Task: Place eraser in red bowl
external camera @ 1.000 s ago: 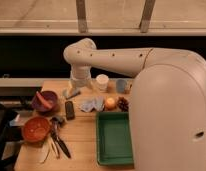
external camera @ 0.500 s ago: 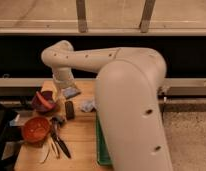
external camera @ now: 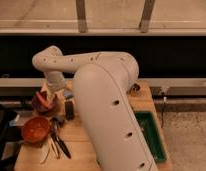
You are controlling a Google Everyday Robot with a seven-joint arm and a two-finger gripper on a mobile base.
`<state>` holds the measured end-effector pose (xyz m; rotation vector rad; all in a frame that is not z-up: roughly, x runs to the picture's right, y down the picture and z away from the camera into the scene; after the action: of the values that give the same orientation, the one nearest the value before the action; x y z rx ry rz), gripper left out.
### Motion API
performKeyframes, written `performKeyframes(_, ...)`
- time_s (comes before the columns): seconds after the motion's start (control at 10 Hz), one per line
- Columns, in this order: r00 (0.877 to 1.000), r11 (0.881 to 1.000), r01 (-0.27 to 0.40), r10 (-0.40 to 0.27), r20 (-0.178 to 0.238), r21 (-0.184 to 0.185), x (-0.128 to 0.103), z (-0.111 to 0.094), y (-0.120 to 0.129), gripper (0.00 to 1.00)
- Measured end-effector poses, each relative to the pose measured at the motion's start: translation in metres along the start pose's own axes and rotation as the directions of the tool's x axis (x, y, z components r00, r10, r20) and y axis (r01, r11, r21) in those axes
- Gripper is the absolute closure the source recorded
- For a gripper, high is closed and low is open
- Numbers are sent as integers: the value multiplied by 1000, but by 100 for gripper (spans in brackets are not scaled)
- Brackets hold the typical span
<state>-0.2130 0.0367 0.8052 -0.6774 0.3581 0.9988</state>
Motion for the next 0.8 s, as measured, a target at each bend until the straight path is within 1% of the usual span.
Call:
performKeyframes(0.3,1000,1000,-2,2,-6,-5,0,2,2,20)
performKeyframes(0.4,999,999,-29,28,-19,-37,4,9,-2,20)
performKeyframes(0.6,995,992,-90,87,-38,-93,11,32,-13,20)
performKeyframes(0.7,993,988,-112,106,-57,-104,14,41,-16,20)
performKeyframes(0.8,990,987,-125,117,-82,-105,17,48,-18,20)
